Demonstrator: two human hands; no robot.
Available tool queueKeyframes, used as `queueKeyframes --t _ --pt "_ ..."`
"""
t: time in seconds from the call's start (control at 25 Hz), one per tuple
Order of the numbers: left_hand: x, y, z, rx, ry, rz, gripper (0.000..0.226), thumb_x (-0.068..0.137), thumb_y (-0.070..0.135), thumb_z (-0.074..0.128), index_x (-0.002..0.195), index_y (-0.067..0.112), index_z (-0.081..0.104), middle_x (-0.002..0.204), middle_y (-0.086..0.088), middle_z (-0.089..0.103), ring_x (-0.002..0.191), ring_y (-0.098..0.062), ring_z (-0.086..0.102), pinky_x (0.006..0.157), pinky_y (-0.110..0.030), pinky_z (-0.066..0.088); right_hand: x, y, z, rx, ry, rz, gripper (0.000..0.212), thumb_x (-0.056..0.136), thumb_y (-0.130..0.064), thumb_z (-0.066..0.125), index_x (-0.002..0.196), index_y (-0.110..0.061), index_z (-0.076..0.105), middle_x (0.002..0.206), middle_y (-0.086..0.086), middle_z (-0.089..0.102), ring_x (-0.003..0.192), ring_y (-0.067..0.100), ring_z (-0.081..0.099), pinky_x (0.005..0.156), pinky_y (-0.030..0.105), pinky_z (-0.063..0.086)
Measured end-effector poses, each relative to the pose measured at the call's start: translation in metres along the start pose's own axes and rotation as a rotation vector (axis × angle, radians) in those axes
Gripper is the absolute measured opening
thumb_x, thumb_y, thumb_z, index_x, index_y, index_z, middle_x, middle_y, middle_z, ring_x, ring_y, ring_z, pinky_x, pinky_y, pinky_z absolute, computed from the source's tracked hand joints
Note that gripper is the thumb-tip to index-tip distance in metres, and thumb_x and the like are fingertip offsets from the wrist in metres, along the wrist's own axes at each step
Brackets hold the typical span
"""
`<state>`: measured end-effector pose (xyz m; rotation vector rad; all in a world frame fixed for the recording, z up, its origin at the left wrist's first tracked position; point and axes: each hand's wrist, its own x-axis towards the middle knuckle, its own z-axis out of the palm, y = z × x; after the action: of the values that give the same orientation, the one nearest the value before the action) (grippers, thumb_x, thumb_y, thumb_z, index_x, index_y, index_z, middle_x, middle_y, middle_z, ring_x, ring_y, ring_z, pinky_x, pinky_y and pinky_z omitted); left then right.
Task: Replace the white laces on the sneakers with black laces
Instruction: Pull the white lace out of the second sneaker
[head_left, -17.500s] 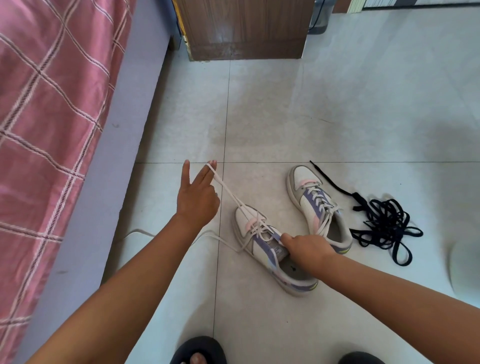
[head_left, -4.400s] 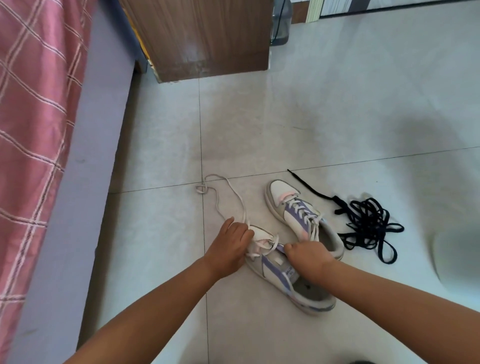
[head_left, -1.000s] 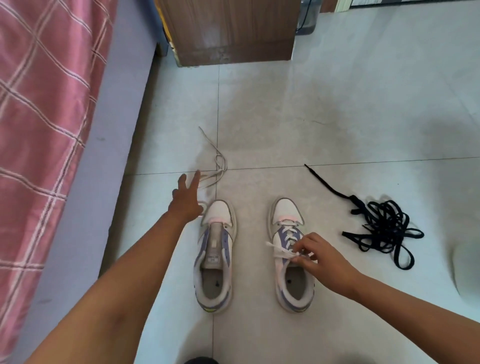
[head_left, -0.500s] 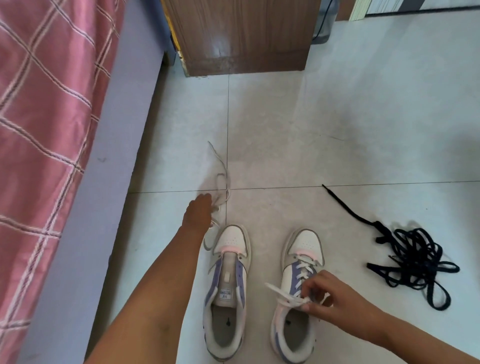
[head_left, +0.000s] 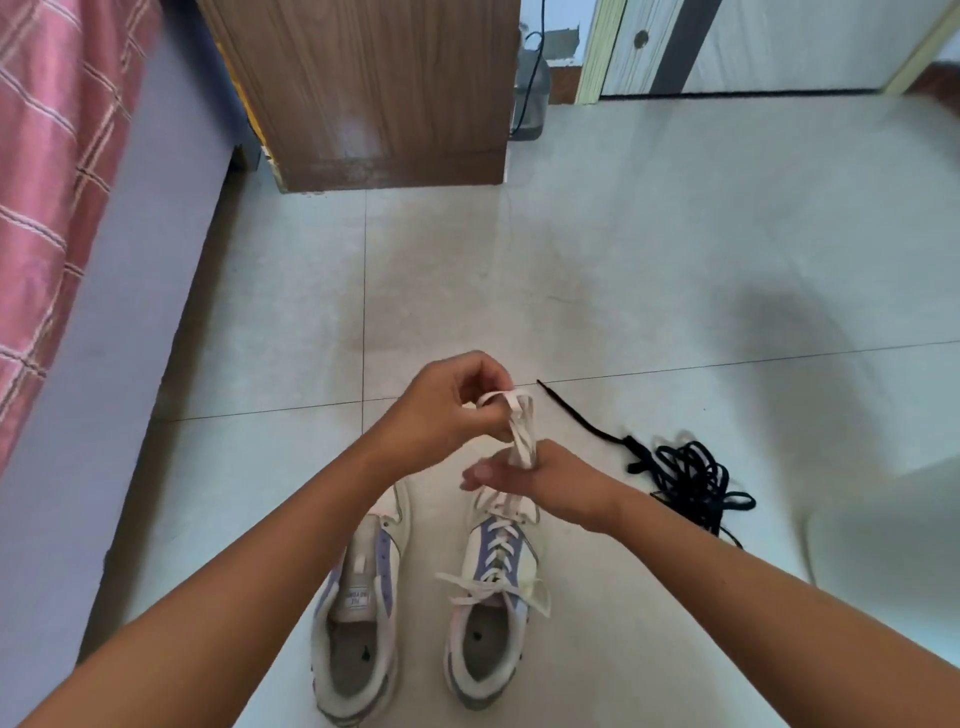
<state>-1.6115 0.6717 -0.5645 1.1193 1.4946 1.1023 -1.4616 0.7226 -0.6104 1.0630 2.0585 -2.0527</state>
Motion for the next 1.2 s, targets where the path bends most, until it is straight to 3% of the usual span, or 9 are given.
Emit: queueKeyframes --t 0.16,0.32,0.4,0.56,0.68,0.88,1.04,1.12,1.2 --pt "0.003 0.009 0.021 -0.022 0.285 -0.041 0.012 0.084 0.002 0.064 0.081 0.011 0.057 0.084 -0.015 0.066 0.078 -0.025 0.068 0.07 -0.033 0.058 -0.031 -0.001 -0.008 0.881 -0.004 0.083 0.046 0.095 -0.045 0.041 0.126 -0.014 0.055 0.121 0.012 0.063 0.113 0.029 0.059 0.098 0.054 0.044" --pt "-0.01 0.009 0.078 0.584 -0.032 0.287 0.02 0.084 0.029 0.045 0.088 0.017 0.061 0.09 0.003 0.063 0.093 -0.013 0.058 0.098 -0.026 0.039 -0.058 -0.023 -0.03 1.273 0.193 0.064 0.055 0.084 -0.06 0.045 0.105 -0.012 0.061 0.095 0.008 0.066 0.087 0.021 0.067 0.076 0.036 0.057" --pt "-0.016 0.015 0.1 0.798 -0.242 0.438 0.046 0.087 0.043 0.028 0.103 0.018 0.062 0.109 0.007 0.059 0.112 -0.005 0.048 0.116 -0.033 0.012 -0.071 -0.02 -0.043 1.143 0.478 0.142 0.038 0.089 -0.052 0.051 0.099 -0.017 0.062 0.083 0.002 0.062 0.073 0.014 0.063 0.066 0.027 0.055" --pt "-0.018 0.031 0.128 0.446 -0.167 0.586 0.031 0.093 0.035 0.041 0.107 0.022 0.066 0.112 0.013 0.056 0.109 0.005 0.048 0.097 -0.007 0.031 -0.133 -0.01 -0.099 1.101 0.771 -0.006 0.01 0.096 -0.018 0.053 0.088 -0.011 0.054 0.054 -0.003 0.034 0.038 0.007 0.034 0.036 0.018 0.035" --pt "-0.019 -0.005 0.118 0.512 -0.17 0.321 0.016 0.093 0.032 0.05 0.108 0.035 0.056 0.109 0.021 0.049 0.103 0.005 0.051 0.085 -0.009 0.037 -0.212 -0.018 -0.147 0.898 0.875 -0.126 0.009 0.098 -0.019 0.047 0.094 -0.013 0.053 0.054 -0.006 0.028 0.04 0.004 0.022 0.033 0.014 0.018" --pt "-0.024 -0.227 0.051 1.165 -0.221 -0.384 0.064 0.073 0.052 0.067 0.129 0.024 0.053 0.112 -0.007 0.057 0.085 -0.027 0.057 0.068 -0.039 0.048 -0.317 -0.007 -0.207 0.404 1.174 0.056 0.012 0.096 -0.012 0.048 0.103 -0.016 0.057 0.059 0.001 0.041 0.042 0.007 0.031 0.035 0.014 0.021" --pt "-0.054 -0.283 0.052 1.194 -0.327 -0.44 0.074 0.077 0.051 0.061 0.141 0.022 0.039 0.102 -0.003 0.06 0.073 -0.022 0.055 0.06 -0.034 0.046 -0.321 0.038 -0.214 -0.229 1.0 0.611 0.026 0.088 -0.021 0.065 0.113 -0.015 0.062 0.099 0.003 0.062 0.087 0.021 0.063 0.065 0.028 0.049" --pt "-0.063 -0.225 0.066 1.218 -0.298 -0.418 0.069 0.081 0.045 0.058 0.141 0.018 0.039 0.1 -0.003 0.06 0.071 -0.021 0.055 0.057 -0.03 0.043 -0.325 0.051 -0.212 -0.513 0.932 0.769 0.041 0.085 -0.026 0.068 0.124 -0.017 0.059 0.123 0.006 0.058 0.112 0.024 0.056 0.085 0.029 0.042" --pt "-0.064 -0.218 0.065 1.2 -0.283 -0.441 0.069 0.081 0.047 0.058 0.139 0.015 0.039 0.095 -0.003 0.061 0.067 -0.02 0.055 0.056 -0.03 0.044 -0.326 0.039 -0.207 -0.561 1.002 0.735 0.039 0.087 -0.026 0.065 0.124 -0.014 0.06 0.124 0.006 0.059 0.107 0.021 0.055 0.088 0.03 0.039"
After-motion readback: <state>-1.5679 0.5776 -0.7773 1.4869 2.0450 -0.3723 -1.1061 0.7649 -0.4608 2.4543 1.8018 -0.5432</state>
